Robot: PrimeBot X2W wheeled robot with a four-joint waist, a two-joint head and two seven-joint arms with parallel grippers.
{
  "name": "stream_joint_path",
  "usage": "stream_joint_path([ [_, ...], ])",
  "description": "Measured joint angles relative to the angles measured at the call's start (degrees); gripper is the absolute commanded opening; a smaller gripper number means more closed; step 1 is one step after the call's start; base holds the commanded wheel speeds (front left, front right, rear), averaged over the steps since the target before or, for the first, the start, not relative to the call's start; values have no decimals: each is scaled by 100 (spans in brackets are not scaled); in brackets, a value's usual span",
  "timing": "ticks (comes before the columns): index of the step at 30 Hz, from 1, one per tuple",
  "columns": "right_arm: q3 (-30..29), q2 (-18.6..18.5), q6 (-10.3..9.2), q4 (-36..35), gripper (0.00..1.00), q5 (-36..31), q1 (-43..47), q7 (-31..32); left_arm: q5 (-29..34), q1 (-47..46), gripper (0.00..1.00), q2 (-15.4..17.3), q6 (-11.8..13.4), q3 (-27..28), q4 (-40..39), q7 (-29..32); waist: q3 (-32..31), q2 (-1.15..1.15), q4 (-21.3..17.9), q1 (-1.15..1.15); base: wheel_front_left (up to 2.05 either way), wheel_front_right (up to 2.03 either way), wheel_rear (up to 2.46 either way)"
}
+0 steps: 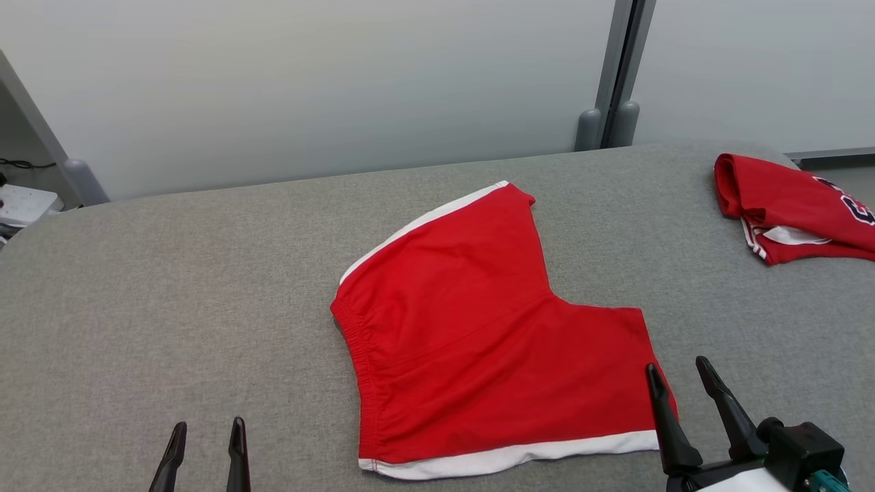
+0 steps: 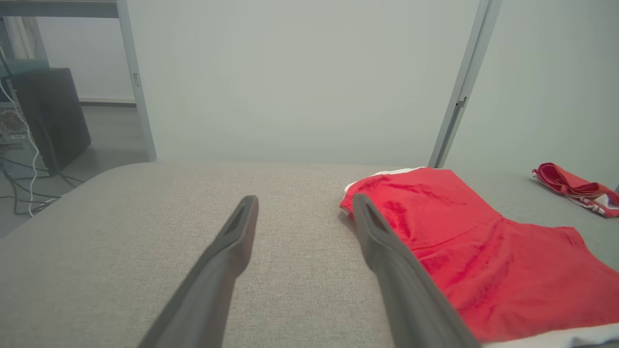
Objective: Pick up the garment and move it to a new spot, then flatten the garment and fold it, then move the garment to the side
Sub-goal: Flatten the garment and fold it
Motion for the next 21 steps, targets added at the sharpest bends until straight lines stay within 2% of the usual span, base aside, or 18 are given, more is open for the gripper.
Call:
stream_joint_path([
  [7,83,-26,0,25,100,1,0,0,7,-1,100,0,-85,18,127,0,-43,0,80,0,0,0,0],
  [8,102,-37,0,32,100,3,0,0,4,-1,100,1,-154,14,162,0,-52,0,89,0,0,0,0],
  [10,124,-65,0,51,100,7,-1,0,23,0,100,16,-463,-119,310,-1,-59,0,93,0,0,0,0],
  [11,132,-85,0,62,100,7,-3,0,79,0,100,42,-606,-300,477,-1,-56,0,90,0,0,0,0],
  [13,140,-130,0,78,100,9,-8,0,189,0,100,147,-737,-834,922,1,-41,0,80,0,0,0,0],
  [17,167,-183,0,76,100,9,-41,0,158,-230,100,547,-768,-1731,1437,1,57,0,56,0,0,0,0],
  [21,198,-243,0,62,100,10,-114,0,4,-786,100,803,-772,-2216,1857,0,193,0,4,0,0,0,0],
])
